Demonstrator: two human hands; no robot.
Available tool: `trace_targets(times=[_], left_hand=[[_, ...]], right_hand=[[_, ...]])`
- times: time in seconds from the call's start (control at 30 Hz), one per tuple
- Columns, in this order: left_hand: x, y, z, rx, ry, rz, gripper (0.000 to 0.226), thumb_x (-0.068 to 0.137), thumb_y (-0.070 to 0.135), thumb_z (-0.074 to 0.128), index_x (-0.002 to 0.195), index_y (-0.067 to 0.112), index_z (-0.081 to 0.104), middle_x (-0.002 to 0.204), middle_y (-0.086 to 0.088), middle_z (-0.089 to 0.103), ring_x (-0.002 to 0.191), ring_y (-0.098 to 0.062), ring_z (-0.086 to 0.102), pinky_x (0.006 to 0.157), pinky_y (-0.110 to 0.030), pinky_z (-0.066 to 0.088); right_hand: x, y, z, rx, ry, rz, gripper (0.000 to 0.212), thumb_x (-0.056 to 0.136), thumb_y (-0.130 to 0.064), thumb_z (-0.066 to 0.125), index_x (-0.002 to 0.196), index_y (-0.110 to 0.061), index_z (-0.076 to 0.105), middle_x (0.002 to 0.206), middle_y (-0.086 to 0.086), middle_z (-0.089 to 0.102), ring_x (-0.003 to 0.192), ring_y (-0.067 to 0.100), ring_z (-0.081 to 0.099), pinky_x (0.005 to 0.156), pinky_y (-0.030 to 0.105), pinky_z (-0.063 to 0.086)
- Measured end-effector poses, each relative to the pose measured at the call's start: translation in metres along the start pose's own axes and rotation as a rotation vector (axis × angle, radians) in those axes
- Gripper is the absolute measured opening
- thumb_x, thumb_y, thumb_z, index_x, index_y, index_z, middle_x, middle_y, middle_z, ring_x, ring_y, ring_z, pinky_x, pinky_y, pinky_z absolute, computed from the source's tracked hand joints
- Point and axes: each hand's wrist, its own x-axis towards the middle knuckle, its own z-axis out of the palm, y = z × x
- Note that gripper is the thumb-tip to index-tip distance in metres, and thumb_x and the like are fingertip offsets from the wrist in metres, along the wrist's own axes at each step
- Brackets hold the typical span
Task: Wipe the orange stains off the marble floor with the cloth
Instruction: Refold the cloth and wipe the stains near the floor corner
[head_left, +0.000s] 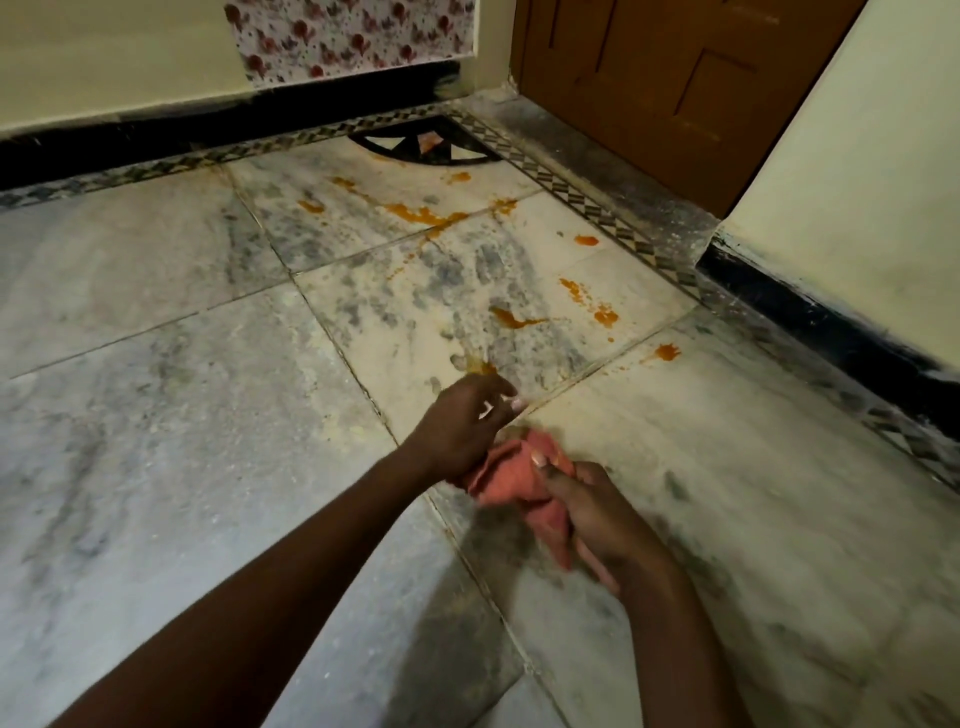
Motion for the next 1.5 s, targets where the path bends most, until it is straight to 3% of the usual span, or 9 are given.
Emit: trace_targets(times=[0.17,0.43,0.63,0.77,0.9,1.03,1.17,1.3,1.5], left_hand=[[-0.050,-0.012,0.024,-0.830,0.038,-0.549,0.069,0.106,0.064,0.035,0.103,0.008,0.076,0.094,-0.013,0.078,0.085,-0.026,0.072,0.075,-0.033,0.051],[-0.067,0.010,0.039,-1.394,-0.120,-0.680,0.072,0.098,0.068,0.047,0.106,0.000,0.070,0.087,-0.018,0.069,0.074,-0.029,0.064,0.066,-0.033,0.051],[-0.061,0.022,0.037,-1.125,0.216,-0.419,0.019,0.094,0.011,0.075,0.113,0.008,0.074,0.089,-0.019,0.071,0.081,-0.028,0.065,0.070,-0.033,0.055],[-0.060,0.025,0.035,-0.986,0.300,-0.236,0.021,0.098,0.007,0.071,0.119,0.014,0.070,0.071,-0.011,0.059,0.072,-0.025,0.055,0.068,-0.039,0.050],[-0.057,0.037,0.031,-0.866,0.353,-0.116,0.010,0.100,0.000,0.066,0.104,-0.001,0.075,0.091,-0.009,0.074,0.080,-0.011,0.069,0.060,-0.024,0.055],[-0.057,0.042,0.029,-0.800,0.333,-0.093,0.007,0.093,0.002,0.075,0.096,0.006,0.080,0.089,0.002,0.080,0.082,-0.007,0.073,0.067,-0.020,0.055],[-0.057,0.034,0.025,-0.676,0.242,-0.096,0.037,0.074,-0.002,0.091,0.107,0.011,0.080,0.105,-0.002,0.079,0.096,-0.020,0.075,0.080,-0.032,0.064],[-0.052,0.024,0.021,-0.356,0.220,-0.046,0.043,0.074,-0.004,0.090,0.111,0.016,0.081,0.104,0.003,0.071,0.095,-0.018,0.069,0.077,-0.020,0.059],[-0.043,0.032,0.008,-0.082,0.053,0.002,0.014,0.085,0.010,0.085,0.096,0.020,0.085,0.086,0.011,0.061,0.082,-0.010,0.066,0.075,-0.030,0.057]], right_hand=[[0.004,-0.003,-0.005,0.202,0.062,-0.001,0.018,0.105,-0.019,0.060,0.117,-0.024,0.072,0.099,-0.004,0.083,0.092,0.015,0.079,0.086,0.037,0.061],[0.007,0.005,-0.002,0.328,0.106,0.009,0.040,0.107,-0.028,0.059,0.147,-0.026,0.056,0.136,0.007,0.072,0.118,0.023,0.073,0.097,0.041,0.059],[0.003,-0.007,-0.009,0.062,0.294,0.011,0.036,0.108,-0.037,0.058,0.136,-0.016,0.067,0.124,0.011,0.075,0.110,0.030,0.073,0.098,0.047,0.059],[0.002,-0.013,-0.007,-0.052,0.410,0.000,0.018,0.110,-0.028,0.056,0.100,-0.020,0.070,0.103,0.011,0.072,0.093,0.027,0.068,0.088,0.036,0.052],[0.006,-0.010,-0.006,0.018,0.587,-0.049,0.018,0.104,-0.024,0.067,0.086,-0.026,0.069,0.095,0.009,0.072,0.082,0.025,0.069,0.081,0.037,0.056],[0.007,-0.002,-0.011,0.115,0.738,-0.058,0.016,0.101,-0.020,0.067,0.101,-0.036,0.067,0.128,0.009,0.070,0.109,0.031,0.071,0.094,0.054,0.062],[0.005,-0.001,-0.018,0.162,0.666,-0.102,0.031,0.102,-0.008,0.061,0.093,-0.031,0.080,0.122,0.011,0.074,0.114,0.038,0.070,0.095,0.056,0.062],[-0.006,-0.004,-0.027,0.000,0.480,-0.125,0.026,0.085,-0.001,0.084,0.092,-0.025,0.079,0.087,-0.002,0.081,0.091,0.022,0.079,0.081,0.041,0.066],[0.001,0.007,-0.038,-0.459,0.601,-0.261,0.011,0.083,-0.012,0.087,0.084,-0.022,0.083,0.092,-0.002,0.074,0.081,0.010,0.067,0.075,0.025,0.051]])
